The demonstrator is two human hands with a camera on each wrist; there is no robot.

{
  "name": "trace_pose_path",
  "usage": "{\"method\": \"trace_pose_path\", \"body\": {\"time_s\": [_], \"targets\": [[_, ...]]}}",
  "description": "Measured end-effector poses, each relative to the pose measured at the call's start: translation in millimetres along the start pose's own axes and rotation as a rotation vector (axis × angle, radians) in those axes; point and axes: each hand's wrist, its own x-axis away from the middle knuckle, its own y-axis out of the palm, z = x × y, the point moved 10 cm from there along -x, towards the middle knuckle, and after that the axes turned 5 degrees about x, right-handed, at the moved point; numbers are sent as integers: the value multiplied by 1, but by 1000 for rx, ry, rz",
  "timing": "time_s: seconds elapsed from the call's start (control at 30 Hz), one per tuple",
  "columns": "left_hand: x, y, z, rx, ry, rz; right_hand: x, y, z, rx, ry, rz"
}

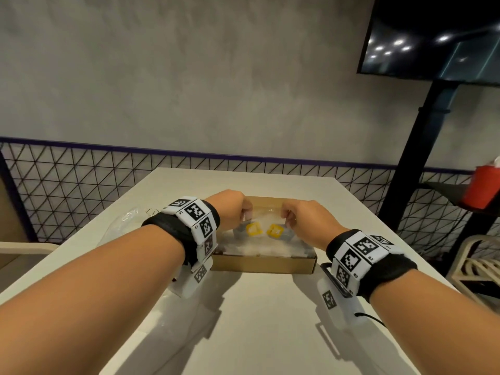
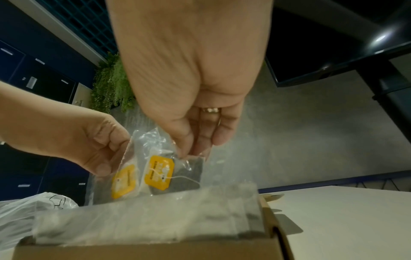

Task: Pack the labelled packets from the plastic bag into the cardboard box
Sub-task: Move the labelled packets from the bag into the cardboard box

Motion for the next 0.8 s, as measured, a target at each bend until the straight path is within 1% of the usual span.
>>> {"method": "trace_pose_path", "body": {"time_s": [0.07, 0.23, 0.4, 0.5, 0.63, 0.8], "targets": [[-1, -1, -2, -4, -3, -11, 1, -2, 1, 14, -4, 21], [-1, 3, -7, 3, -27, -62, 2, 7, -3, 50, -23, -13], [1, 0, -17, 26, -59, -68, 0, 4, 6, 102, -2, -15], [4, 4, -20, 19, -70, -70, -1, 6, 11, 119, 5, -44], [1, 12, -9, 56, -28, -39, -2, 14, 0, 114, -23, -70], [-5, 12, -6, 153, -9, 24, -2, 12, -4, 62, -30, -41]]}}
